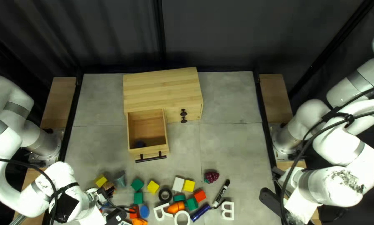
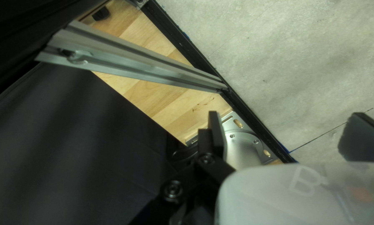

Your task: Open drawers and place objects into drawer and close

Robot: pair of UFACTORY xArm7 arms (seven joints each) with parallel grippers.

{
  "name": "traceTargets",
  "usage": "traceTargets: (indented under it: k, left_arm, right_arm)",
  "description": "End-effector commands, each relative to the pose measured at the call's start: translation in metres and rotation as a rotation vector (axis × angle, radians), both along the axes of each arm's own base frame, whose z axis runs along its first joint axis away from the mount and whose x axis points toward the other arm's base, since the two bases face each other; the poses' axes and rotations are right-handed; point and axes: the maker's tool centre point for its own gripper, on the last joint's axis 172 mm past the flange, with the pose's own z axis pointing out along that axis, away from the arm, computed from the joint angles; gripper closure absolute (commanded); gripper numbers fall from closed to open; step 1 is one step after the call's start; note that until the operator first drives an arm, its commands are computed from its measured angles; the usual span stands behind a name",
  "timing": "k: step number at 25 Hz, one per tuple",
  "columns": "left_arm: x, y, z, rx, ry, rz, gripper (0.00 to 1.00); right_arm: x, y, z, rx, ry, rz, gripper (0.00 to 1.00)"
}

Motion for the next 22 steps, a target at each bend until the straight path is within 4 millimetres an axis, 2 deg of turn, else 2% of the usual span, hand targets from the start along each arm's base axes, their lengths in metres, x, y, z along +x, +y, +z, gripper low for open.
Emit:
traceTargets:
  k: [1, 12, 22]
  left_arm:
    - [0.002, 0.012, -0.009, -0.004, 0.007, -0.046, 0.0]
    - [-0.004, 0.029, -0.015, 0.01, 0.001, -0.137, 0.0]
    - [0.001, 0.031, -0.017, 0.019, -0.006, -0.206, 0.08]
  right_arm:
    - [0.0, 0.0, 0.0, 0.0, 0.0, 0.0, 0.0]
    - [0.0, 0.0, 0.0, 0.0, 0.0, 0.0, 0.0]
    - [0.0, 0.0, 0.0, 0.0, 0.0, 0.0, 0.0]
